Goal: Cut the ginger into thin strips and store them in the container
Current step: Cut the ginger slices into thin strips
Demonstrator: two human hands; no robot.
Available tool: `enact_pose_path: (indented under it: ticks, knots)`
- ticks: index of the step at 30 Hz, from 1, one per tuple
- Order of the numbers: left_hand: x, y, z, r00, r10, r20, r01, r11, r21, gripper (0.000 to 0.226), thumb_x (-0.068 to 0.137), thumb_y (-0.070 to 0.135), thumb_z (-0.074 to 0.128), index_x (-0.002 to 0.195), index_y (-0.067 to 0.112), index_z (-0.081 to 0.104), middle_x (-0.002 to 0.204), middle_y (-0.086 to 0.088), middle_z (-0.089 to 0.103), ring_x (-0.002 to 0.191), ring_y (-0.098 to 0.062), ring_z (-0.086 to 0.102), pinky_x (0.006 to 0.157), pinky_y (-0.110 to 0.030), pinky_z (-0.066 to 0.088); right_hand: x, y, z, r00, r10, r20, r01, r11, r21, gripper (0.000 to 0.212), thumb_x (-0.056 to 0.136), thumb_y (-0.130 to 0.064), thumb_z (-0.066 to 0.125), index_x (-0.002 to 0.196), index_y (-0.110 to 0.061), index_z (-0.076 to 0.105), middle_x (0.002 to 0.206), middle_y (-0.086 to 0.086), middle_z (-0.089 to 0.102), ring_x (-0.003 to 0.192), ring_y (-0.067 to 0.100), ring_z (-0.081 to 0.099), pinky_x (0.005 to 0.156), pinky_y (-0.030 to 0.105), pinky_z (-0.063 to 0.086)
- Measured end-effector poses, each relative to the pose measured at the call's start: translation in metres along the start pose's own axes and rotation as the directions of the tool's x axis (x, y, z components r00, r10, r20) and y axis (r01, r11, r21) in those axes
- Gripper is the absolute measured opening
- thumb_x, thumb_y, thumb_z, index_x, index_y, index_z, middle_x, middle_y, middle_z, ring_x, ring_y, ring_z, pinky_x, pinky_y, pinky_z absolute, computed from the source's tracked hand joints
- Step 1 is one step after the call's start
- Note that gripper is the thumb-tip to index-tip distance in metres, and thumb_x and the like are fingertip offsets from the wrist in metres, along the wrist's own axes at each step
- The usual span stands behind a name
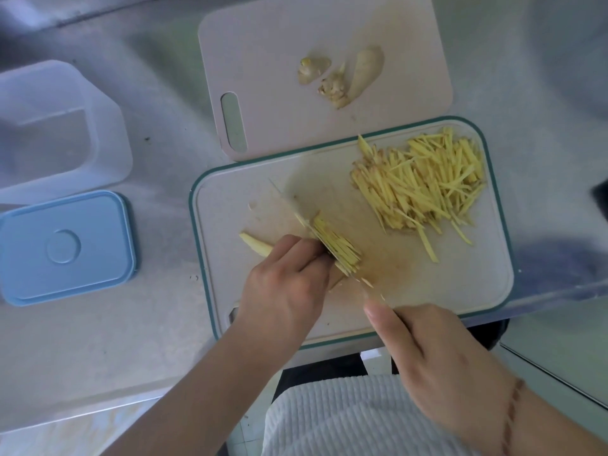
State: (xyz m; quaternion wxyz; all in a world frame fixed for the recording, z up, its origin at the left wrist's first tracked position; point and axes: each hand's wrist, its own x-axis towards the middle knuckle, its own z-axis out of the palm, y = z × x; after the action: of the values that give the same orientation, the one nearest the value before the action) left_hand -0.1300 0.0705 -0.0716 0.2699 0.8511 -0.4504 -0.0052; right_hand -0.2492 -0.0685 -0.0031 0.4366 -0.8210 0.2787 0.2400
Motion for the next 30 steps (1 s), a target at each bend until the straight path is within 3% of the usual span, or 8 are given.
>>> enact_pose_path:
  ticks: [5,9,16,22,25,28,30]
  knots:
    - [-0.001,0.001,0.001,1.0,0.009,-0.024,-0.009,1.0,0.008,0.022,0.094,0.004,0.061,0.077,0.006,0.075,0.081,-0.005,0.069,0.072,-0.025,0.064,0.057,-0.035,0.053,0.006,-0.003,0.007,0.999,0.01,0.032,-0.01,1.0,-0.013,0.069,0.08,-0.079,0.008,0.051,-0.018,0.025,0.044,0.0,0.031,0.043,0.013,0.028,0.047,0.023,0.03]
    - [-0.002,0.0,0.002,1.0,0.013,-0.023,-0.013,1.0,0.008,0.01,0.085,-0.002,0.073,0.08,0.006,0.077,0.085,-0.004,0.072,0.075,-0.024,0.065,0.061,-0.032,0.051,0.027,-0.014,0.007,0.999,-0.052,-0.01,0.052,0.997,0.052,0.061,0.081,-0.07,0.019,0.05,-0.019,0.029,0.039,-0.004,0.025,0.039,0.012,0.029,0.042,0.021,0.028]
    - [-0.003,-0.001,0.003,1.0,0.017,-0.022,-0.017,1.0,0.015,0.018,0.091,0.002,0.064,0.08,0.007,0.077,0.085,-0.003,0.071,0.075,-0.025,0.066,0.06,-0.035,0.054,0.0,0.0,0.007,1.0,0.012,0.027,-0.012,1.0,-0.004,0.069,0.081,-0.079,0.009,0.051,-0.018,0.024,0.043,-0.001,0.029,0.044,0.012,0.026,0.046,0.022,0.028]
    - [-0.004,-0.003,0.004,0.999,0.025,-0.037,-0.024,0.999,0.035,0.013,0.088,0.003,0.07,0.078,0.007,0.077,0.085,-0.003,0.073,0.077,-0.022,0.066,0.06,-0.033,0.053,0.026,-0.018,0.0,0.998,-0.054,0.016,0.052,0.995,0.087,0.062,0.082,-0.069,0.021,0.047,-0.018,0.027,0.036,-0.003,0.026,0.038,0.012,0.028,0.042,0.021,0.029]
    - [-0.003,-0.002,0.003,0.997,0.041,-0.061,-0.037,0.997,0.063,0.022,0.093,0.006,0.061,0.079,0.008,0.078,0.086,-0.002,0.074,0.078,-0.022,0.067,0.063,-0.031,0.053,0.001,-0.001,0.001,1.0,-0.014,0.014,0.013,1.0,0.028,0.068,0.084,-0.077,0.011,0.05,-0.018,0.024,0.041,-0.001,0.028,0.042,0.012,0.028,0.046,0.02,0.03]
    - [-0.003,0.0,0.003,0.997,0.052,-0.063,-0.046,0.994,0.097,0.03,0.098,0.011,0.057,0.077,0.01,0.078,0.083,0.0,0.074,0.074,-0.021,0.068,0.06,-0.031,0.054,-0.004,0.004,0.007,0.999,0.009,0.041,-0.009,1.0,0.01,0.068,0.076,-0.081,0.01,0.051,-0.019,0.024,0.044,0.0,0.03,0.044,0.012,0.028,0.047,0.021,0.03]
    - [-0.001,0.001,0.002,0.996,0.059,-0.066,-0.051,0.992,0.114,0.04,0.105,0.017,0.05,0.077,0.012,0.078,0.081,0.0,0.074,0.073,-0.021,0.07,0.059,-0.03,0.054,0.011,-0.003,0.008,0.999,-0.019,0.038,0.018,1.0,0.011,0.069,0.081,-0.079,0.011,0.049,-0.02,0.025,0.041,-0.002,0.027,0.042,0.012,0.028,0.046,0.023,0.03]
